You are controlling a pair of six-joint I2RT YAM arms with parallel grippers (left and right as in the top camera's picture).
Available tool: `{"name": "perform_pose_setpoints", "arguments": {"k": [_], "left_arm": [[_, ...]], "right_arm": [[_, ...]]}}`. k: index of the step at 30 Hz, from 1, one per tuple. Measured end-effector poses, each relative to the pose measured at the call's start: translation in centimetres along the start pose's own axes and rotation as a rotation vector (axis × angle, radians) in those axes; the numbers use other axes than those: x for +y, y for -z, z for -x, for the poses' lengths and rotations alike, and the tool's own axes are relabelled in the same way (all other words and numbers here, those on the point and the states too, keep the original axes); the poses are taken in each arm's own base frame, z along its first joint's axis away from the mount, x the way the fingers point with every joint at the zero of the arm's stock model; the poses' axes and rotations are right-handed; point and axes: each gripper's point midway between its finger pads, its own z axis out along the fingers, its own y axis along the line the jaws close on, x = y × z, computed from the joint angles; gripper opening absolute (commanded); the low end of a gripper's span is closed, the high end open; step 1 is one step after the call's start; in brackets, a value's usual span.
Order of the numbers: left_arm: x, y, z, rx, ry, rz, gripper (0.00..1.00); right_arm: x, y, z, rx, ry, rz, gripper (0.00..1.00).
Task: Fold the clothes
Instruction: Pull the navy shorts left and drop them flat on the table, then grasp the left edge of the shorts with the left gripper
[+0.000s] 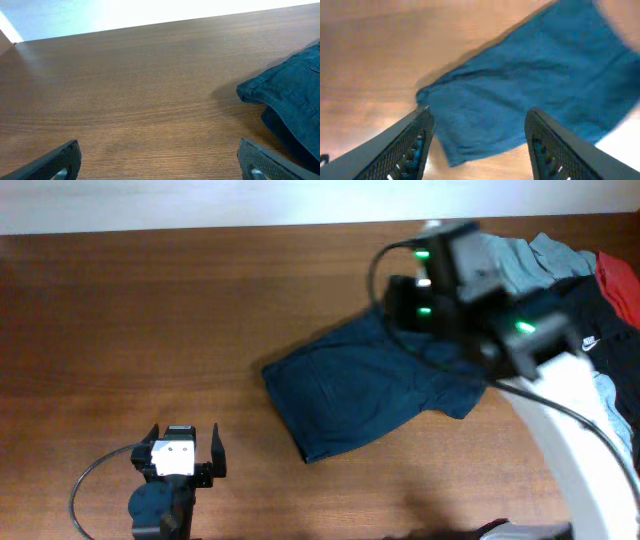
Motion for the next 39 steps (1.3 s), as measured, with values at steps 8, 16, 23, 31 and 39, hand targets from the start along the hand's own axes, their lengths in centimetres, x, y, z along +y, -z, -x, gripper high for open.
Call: {"name": "perform_pose_setpoints", "arguments": {"k": [8, 16, 23, 31, 39], "left_arm": [[-1.9, 0.1, 1.2, -0.055, -0.001, -0.114, 1.00], [-4.5, 1.1, 6.3, -0.089, 0.129, -0.303, 0.99], [-4.1, -2.4, 14.4, 0.265, 0.206, -0.338, 1.00], [-6.5, -12.5, 10.3, 0.681, 0.305, -0.437, 0.75], [-11.1, -15.9, -0.2, 1.007, 0.365, -0.543, 0.85]], "right_arm": [[-4.9, 10.9, 0.1, -0.197, -0.016, -0.019, 0.88], [-10.1, 11.7, -2.8, -0.091, -0.101, -0.170, 0.92], [-12.0, 8.7, -3.9, 0.055, -0.147, -0.256, 0.95], [-12.5, 5.3, -4.7, 0.188, -0.168, -0.306, 0.95], [-12.6, 5.0, -4.9, 0.203, -0.170, -0.312, 0.95]]}}
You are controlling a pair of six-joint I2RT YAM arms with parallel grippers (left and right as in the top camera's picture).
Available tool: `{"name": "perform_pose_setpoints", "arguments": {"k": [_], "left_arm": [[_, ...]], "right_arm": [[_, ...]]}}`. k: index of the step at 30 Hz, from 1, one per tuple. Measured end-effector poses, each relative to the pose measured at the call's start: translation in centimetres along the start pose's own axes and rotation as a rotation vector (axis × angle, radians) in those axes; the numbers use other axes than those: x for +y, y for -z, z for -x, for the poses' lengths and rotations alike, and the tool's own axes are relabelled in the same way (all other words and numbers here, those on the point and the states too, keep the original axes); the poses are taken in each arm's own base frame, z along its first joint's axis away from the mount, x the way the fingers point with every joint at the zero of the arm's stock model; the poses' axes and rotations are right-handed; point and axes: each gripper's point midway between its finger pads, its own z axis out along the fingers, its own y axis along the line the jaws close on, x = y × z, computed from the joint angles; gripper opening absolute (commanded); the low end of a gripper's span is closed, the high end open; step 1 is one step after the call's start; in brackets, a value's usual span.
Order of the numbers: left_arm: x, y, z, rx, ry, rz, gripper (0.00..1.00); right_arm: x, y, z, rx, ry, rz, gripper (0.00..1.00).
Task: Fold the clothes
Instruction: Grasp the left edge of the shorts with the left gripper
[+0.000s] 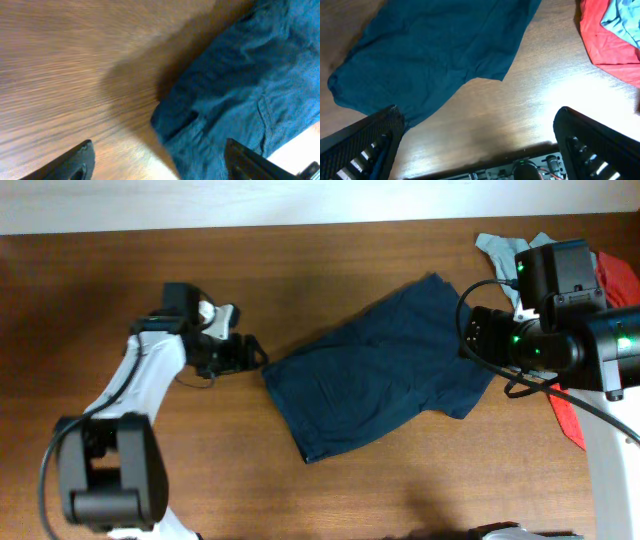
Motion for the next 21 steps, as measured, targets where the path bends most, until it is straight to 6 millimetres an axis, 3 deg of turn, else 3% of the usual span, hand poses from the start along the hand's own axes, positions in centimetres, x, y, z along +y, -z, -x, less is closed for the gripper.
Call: {"name": "perform_pose_setpoints", "arguments": {"k": [3, 4, 5, 7, 8, 12, 16, 19, 20, 21], "left_arm": [[-1.5, -3.0, -1.3, 0.077, -0.034, -0.025, 0.84], [-2.0, -3.6, -1.8, 0.098, -0.045, -0.030, 0.77], [-2.5, -4.1, -2.1, 0.113, -0.058, -0.034, 0.58], [-3.4, -5.2, -2.8, 0.139, -0.089, -0.037, 0.07], [-3.5, -5.3, -2.8, 0.143, -0.088, -0.038, 0.02], [-3.8, -4.7, -2.6, 0.155, -0.084, -0.032, 0.01], [-4.6, -1.2, -0.3, 0.147, -0.073, 0.016, 0.01], [-5.6, 3.0, 2.6, 0.084, -0.114, 0.089, 0.01], [-6.4, 5.7, 4.7, 0.010, -0.151, 0.132, 0.01], [-6.9, 6.9, 5.5, -0.029, -0.173, 0.147, 0.00]], "right_arm": [[-0.1, 0.0, -0.2, 0.006, 0.001, -0.003, 0.96], [-0.1, 0.0, -0.2, 0.006, 0.001, -0.003, 0.96], [-0.1, 0.0, -0.2, 0.006, 0.001, -0.004, 0.95], [-0.2, 0.0, -0.2, 0.007, 0.002, -0.008, 0.95], [-0.2, 0.0, -0.2, 0.007, 0.001, -0.009, 0.96], [-0.5, 0.0, -0.1, 0.000, 0.001, -0.026, 1.00], [-0.6, 0.0, 0.0, -0.005, 0.001, -0.036, 1.00], [-0.5, -0.7, 0.2, 0.015, 0.005, -0.049, 1.00], [-0.4, -1.4, 0.2, 0.034, 0.009, -0.059, 1.00], [-0.3, -2.0, 0.3, 0.048, 0.011, -0.067, 1.00]]}}
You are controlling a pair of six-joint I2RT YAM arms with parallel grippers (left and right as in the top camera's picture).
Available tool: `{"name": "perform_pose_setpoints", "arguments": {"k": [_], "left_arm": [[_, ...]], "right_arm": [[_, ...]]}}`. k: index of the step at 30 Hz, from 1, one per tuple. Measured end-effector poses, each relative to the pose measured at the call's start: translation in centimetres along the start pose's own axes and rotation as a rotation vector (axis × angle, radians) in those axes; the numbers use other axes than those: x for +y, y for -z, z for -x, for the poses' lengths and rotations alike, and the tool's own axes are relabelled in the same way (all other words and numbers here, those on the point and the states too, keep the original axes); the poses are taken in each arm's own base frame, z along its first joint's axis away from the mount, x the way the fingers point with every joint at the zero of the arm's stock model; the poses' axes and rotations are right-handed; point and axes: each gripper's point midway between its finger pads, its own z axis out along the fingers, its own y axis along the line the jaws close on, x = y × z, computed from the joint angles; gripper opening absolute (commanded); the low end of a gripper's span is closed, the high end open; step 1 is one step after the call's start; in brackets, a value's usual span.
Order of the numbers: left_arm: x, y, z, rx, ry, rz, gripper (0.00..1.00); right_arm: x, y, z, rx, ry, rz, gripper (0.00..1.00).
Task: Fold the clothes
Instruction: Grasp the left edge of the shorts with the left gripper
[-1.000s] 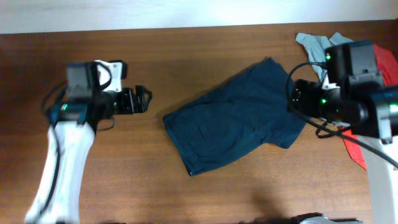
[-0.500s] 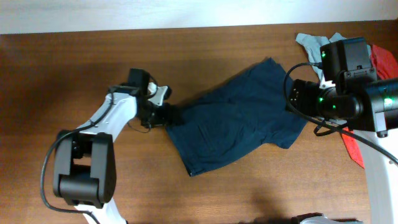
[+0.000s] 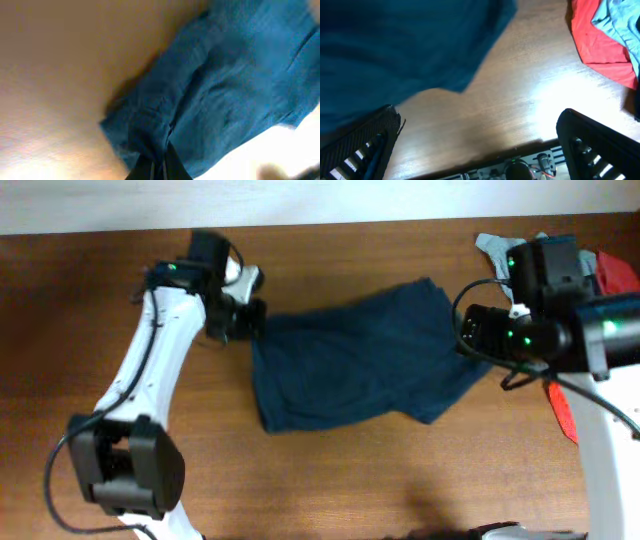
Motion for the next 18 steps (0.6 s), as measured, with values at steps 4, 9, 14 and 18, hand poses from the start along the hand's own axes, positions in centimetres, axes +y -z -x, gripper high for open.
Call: {"name": "perform_pose_setpoints", "arguments": {"k": [4, 9, 14, 18], "left_arm": [[-1.6, 8.8, 4.4, -0.248, -0.131, 0.085, 0.00], [-2.3, 13.6, 4.9, -0.330, -0.235, 0.146, 0.01], [-2.2, 12.4, -1.6, -0.065, -0.188, 0.128, 0.01], [-2.9, 12.4, -5.5, 0.079, -0.096, 0.104, 0.01]], "right_arm": [[0.8, -2.9, 0.6, 0.066, 0.013, -0.032, 1.00], [1.9, -4.4, 1.0, 0.097, 0.045, -0.010, 1.00], [-0.1, -4.7, 1.7, 0.102, -0.017, -0.023, 1.00], [-1.6, -4.8, 2.1, 0.111, -0.064, -0.012, 1.00]]}}
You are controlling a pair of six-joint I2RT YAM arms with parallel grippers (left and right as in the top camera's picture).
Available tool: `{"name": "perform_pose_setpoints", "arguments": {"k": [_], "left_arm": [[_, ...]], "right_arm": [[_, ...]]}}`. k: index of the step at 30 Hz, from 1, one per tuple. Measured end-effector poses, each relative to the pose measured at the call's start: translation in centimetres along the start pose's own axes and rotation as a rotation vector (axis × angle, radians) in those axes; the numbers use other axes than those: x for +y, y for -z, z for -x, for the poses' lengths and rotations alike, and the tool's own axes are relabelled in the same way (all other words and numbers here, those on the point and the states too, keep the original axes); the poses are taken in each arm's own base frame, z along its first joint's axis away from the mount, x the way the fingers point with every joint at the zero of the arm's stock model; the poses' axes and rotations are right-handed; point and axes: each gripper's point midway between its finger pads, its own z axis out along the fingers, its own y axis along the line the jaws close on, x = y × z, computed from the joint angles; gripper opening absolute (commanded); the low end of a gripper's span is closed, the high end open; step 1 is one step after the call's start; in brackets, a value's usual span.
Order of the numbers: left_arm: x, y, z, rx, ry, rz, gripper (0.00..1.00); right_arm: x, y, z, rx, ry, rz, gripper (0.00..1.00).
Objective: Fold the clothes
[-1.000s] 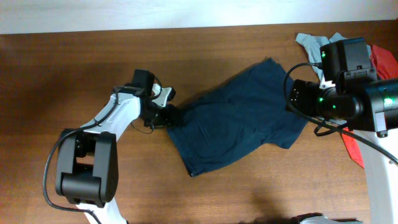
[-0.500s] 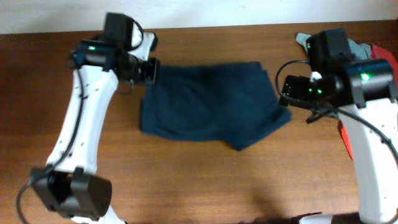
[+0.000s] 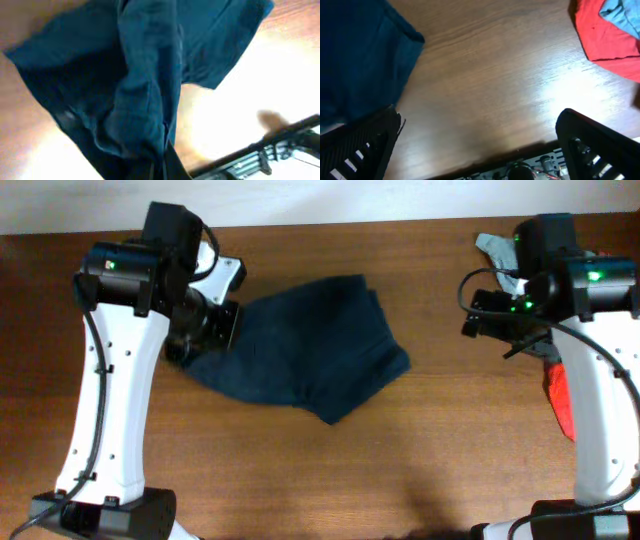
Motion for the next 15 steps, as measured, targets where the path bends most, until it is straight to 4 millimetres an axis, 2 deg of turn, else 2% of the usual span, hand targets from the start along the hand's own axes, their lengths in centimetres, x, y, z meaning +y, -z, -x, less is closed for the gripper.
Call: {"name": "perform_pose_setpoints", "arguments": {"k": [3, 6, 9, 10, 11, 13, 15], "left_arm": [[-0.3, 0.7, -0.5, -0.008, 0.041, -0.004, 0.01], [-0.4, 1.8, 0.4, -0.085, 0.035, 0.001, 0.01], [-0.3, 3.1, 0.1, -0.129, 0.035, 0.023, 0.01], [-0.3, 3.3, 0.0, -0.134, 0.034, 0.029, 0.01], [-0.2, 3.5, 0.0, -0.137, 0.033, 0.033, 0.01], [-0.2, 3.5, 0.0, -0.138, 0.033, 0.036, 0.01], [-0.1, 3.5, 0.0, -0.137, 0.034, 0.040, 0.01]], "right_arm": [[0.9, 0.2, -0.2, 0.011, 0.063, 0.067, 1.00], [2.7, 0.4, 0.3, -0.008, 0.144, 0.168, 0.98], [3.9, 0.6, 0.4, -0.017, 0.192, 0.234, 0.89], [4.2, 0.7, 0.5, -0.021, 0.205, 0.249, 0.81], [4.4, 0.7, 0.5, -0.021, 0.211, 0.262, 0.80], [5.1, 0.4, 0.8, -0.019, 0.227, 0.291, 0.79], [6.7, -1.3, 1.3, 0.003, 0.270, 0.342, 0.83]]}}
